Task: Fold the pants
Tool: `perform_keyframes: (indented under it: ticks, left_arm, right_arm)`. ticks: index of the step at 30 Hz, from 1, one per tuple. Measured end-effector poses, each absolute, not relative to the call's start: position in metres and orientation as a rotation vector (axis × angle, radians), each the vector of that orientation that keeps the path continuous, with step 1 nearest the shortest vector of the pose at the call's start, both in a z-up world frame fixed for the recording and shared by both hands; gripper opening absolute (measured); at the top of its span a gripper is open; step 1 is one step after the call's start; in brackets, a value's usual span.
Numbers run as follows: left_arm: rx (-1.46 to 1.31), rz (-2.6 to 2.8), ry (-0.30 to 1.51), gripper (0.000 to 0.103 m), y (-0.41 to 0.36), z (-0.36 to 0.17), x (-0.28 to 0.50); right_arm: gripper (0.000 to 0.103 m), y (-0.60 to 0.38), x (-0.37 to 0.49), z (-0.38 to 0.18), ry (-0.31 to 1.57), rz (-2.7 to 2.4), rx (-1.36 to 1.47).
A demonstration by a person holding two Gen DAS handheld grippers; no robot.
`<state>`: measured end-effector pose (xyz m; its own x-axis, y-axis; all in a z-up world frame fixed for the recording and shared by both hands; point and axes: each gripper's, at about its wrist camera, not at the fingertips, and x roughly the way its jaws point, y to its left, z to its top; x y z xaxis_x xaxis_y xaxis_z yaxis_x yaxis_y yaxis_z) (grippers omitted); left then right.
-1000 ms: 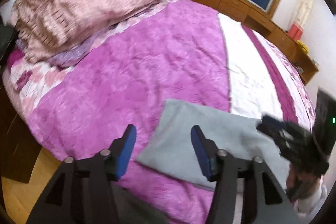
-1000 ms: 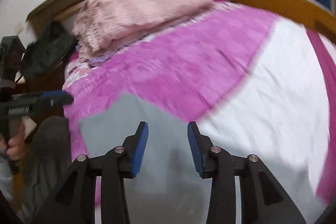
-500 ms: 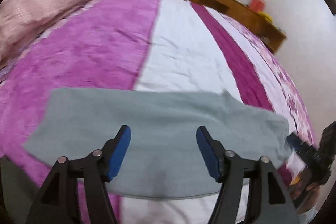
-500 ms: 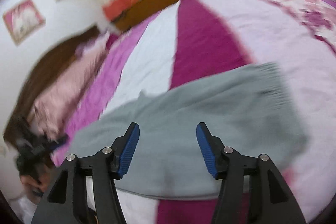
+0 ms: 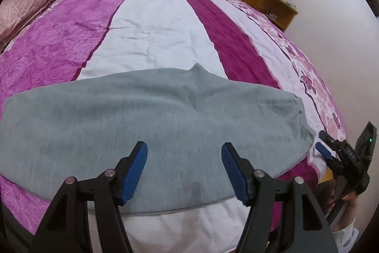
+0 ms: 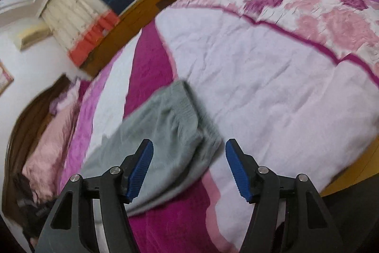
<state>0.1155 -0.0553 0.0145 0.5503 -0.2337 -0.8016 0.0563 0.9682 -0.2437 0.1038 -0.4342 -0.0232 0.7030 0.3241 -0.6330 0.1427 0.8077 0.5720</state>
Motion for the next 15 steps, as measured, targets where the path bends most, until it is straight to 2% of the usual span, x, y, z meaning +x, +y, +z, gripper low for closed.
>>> perform_keyframes:
  ticks: [4,15]
  left_arm:
    - [-0.164,-0.165,0.98,0.069,-0.056,0.012,0.111]
    - [-0.154,-0.135,0.98,0.069,-0.035,0.009,0.108]
  right_arm:
    - [0.057,-0.428,0.113,-0.039,0.832,0.09,0.569]
    - [0.059,-0.435,0.129,-0.058,0.908,0.088,0.649]
